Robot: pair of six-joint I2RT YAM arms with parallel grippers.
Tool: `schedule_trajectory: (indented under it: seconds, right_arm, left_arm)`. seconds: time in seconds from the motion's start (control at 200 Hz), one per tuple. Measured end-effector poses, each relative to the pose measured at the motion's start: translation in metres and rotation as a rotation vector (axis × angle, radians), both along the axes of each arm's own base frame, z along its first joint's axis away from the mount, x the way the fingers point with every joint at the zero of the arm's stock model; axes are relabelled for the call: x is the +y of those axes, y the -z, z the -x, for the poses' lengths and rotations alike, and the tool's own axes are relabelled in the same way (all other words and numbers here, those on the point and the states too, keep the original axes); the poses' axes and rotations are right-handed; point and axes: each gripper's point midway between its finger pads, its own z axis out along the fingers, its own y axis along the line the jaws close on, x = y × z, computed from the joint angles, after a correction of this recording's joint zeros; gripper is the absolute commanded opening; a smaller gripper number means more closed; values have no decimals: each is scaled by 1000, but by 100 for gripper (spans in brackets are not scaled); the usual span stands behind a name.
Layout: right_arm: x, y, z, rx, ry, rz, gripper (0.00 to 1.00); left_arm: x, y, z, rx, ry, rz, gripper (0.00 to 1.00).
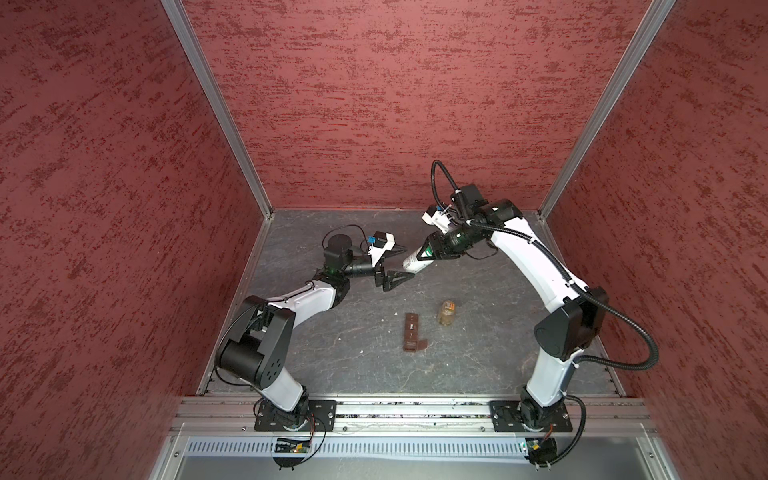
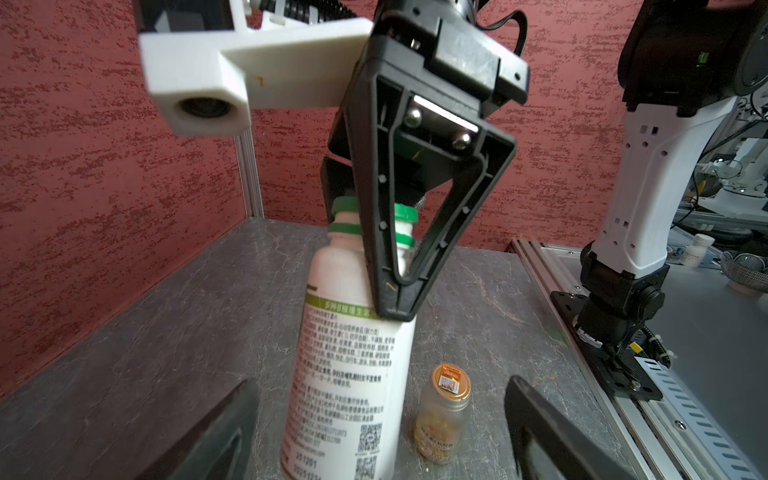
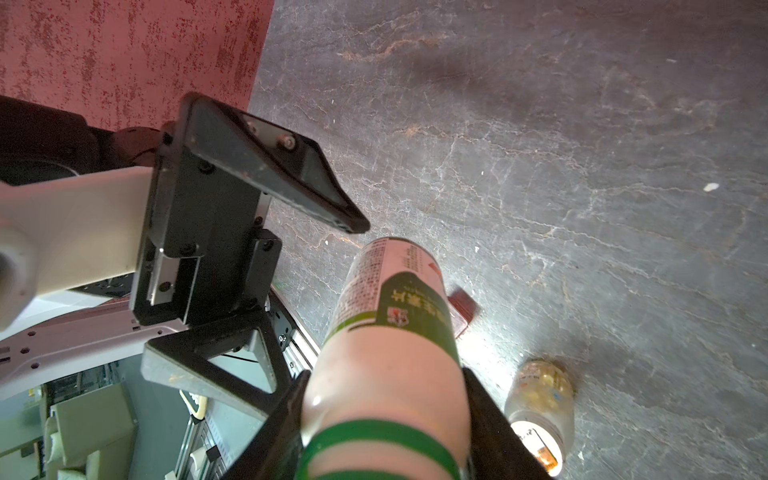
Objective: Sort the pills into containers
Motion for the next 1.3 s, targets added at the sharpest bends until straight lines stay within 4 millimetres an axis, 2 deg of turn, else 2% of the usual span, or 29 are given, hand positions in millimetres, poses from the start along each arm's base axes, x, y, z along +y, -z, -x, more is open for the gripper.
schedule_trajectory:
  seconds: [0.12, 0.516, 0.877, 1.302]
  right_arm:
    - [4, -2, 1, -10, -19, -15, 31]
    - [12, -6, 7, -17, -59, -37, 31]
    - [15, -9, 10, -20, -80, -55, 30]
    - [17, -7, 13, -12, -91, -56, 30]
  left_arm:
    - [-2, 4, 0, 7, 6, -3, 91]
    - [-11, -1, 1, -6, 27, 5, 81]
    - [-20, 13, -1, 22, 44, -16, 74]
    - [-20, 18, -1, 30, 39, -28, 61]
